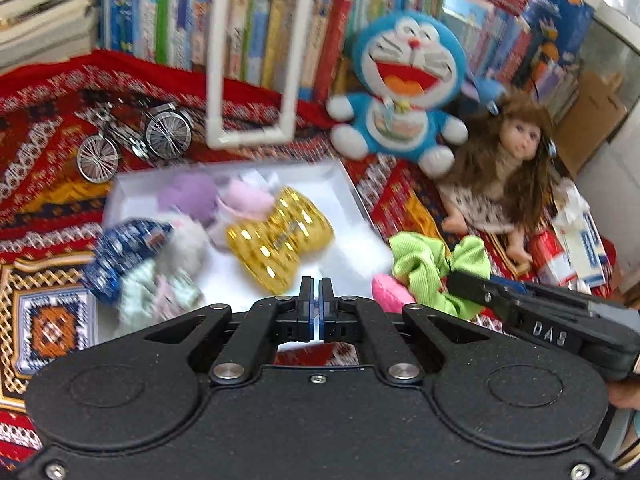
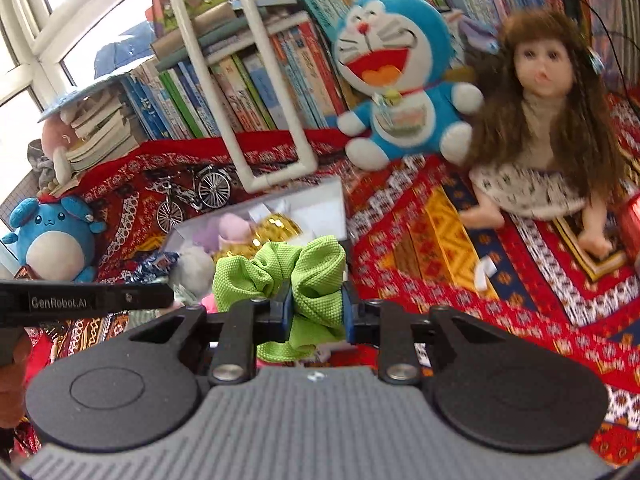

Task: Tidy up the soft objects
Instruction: 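Carry the green scrunchie over the tray with the right tool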

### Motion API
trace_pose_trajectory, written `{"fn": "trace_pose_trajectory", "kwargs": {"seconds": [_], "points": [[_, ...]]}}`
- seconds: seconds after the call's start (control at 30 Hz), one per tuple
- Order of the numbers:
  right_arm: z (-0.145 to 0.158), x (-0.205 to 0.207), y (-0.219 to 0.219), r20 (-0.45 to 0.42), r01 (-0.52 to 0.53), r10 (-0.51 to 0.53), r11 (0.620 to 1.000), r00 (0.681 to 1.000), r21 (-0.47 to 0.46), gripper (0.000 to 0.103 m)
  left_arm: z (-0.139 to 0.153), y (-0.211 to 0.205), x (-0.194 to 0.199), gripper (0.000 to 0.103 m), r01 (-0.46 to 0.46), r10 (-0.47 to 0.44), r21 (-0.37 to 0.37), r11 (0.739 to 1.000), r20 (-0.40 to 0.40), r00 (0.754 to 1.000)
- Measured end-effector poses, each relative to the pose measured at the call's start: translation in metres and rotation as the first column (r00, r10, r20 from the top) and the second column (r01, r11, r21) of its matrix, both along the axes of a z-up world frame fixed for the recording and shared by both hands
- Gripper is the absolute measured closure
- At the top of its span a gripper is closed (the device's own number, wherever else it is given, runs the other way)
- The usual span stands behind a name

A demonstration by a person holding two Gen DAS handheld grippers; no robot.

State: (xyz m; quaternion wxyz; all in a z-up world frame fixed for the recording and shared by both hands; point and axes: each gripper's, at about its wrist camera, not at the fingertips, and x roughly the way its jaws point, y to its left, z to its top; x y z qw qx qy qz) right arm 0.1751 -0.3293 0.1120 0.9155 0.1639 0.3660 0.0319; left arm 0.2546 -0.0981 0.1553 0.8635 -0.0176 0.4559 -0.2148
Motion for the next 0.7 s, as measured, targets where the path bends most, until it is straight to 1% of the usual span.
{"fn": "trace_pose_trajectory", "kwargs": {"seconds": [0.1, 0.27, 0.33, 0.53, 0.7], "points": [[0.005, 0.013, 0.011, 0.001, -0.009, 0.009, 1.000, 1.000, -0.028, 0.075, 0.005, 0.009, 0.014, 0.101, -0.033, 0.033, 0.004, 0.999, 0.007, 0.999], [0.006, 0.035, 0.027, -0.008, -0.031, 0.030, 0.999, 1.000, -0.045, 0.075, 0.001, 0.017, 0.031, 0.101, -0.079, 0.079, 0.020, 0.997, 0.012, 0.997], [0.003, 0.042, 0.034, -0.016, -0.038, 0.037, 0.998, 0.999, -0.050, 0.075, -0.004, 0.018, 0.037, 0.101, -0.094, 0.094, 0.021, 0.995, 0.006, 0.996], [-0.012, 0.058, 0.049, -0.031, -0.056, 0.055, 0.998, 0.998, -0.024, 0.075, -0.023, 0.020, 0.049, 0.101, -0.114, 0.115, 0.039, 0.993, -0.028, 0.993], [-0.028, 0.069, 0.055, -0.034, -0.064, 0.064, 0.998, 0.997, -0.010, 0.075, -0.038, 0.022, 0.060, 0.101, -0.129, 0.131, 0.040, 0.991, -0.062, 0.989]]}}
